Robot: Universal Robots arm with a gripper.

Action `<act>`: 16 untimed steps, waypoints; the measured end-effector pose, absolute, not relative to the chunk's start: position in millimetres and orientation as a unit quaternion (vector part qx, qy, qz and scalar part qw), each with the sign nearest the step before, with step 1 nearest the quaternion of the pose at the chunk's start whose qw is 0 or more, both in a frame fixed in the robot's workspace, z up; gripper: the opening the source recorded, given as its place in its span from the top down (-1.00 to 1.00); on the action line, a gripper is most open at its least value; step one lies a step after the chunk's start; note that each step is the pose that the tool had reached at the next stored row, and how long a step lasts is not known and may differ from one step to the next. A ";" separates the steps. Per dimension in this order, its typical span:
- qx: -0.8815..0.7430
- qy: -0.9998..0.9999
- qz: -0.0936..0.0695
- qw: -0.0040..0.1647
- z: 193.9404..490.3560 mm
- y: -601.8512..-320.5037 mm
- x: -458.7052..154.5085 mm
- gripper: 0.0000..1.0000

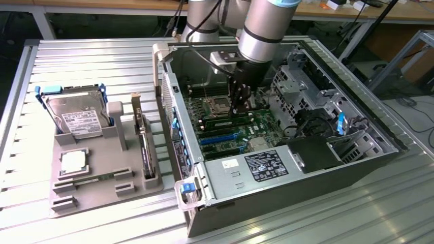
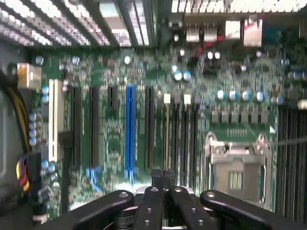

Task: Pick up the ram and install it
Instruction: 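Press down the ram until it locks into place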

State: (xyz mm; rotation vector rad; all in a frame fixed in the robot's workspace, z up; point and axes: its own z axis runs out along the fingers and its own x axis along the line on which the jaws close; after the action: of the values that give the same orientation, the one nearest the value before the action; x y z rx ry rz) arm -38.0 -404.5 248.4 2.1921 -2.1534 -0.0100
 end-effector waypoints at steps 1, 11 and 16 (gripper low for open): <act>0.713 -0.700 -0.002 0.036 248.5 -404.6 -51.1 0.79; 0.713 -0.700 0.000 0.038 236.7 -405.0 -83.7 0.79; 0.713 -0.700 0.001 0.039 230.3 -405.7 -84.4 0.79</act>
State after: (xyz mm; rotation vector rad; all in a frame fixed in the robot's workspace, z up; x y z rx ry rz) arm -84.4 -405.7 230.3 2.1856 -2.1476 0.0021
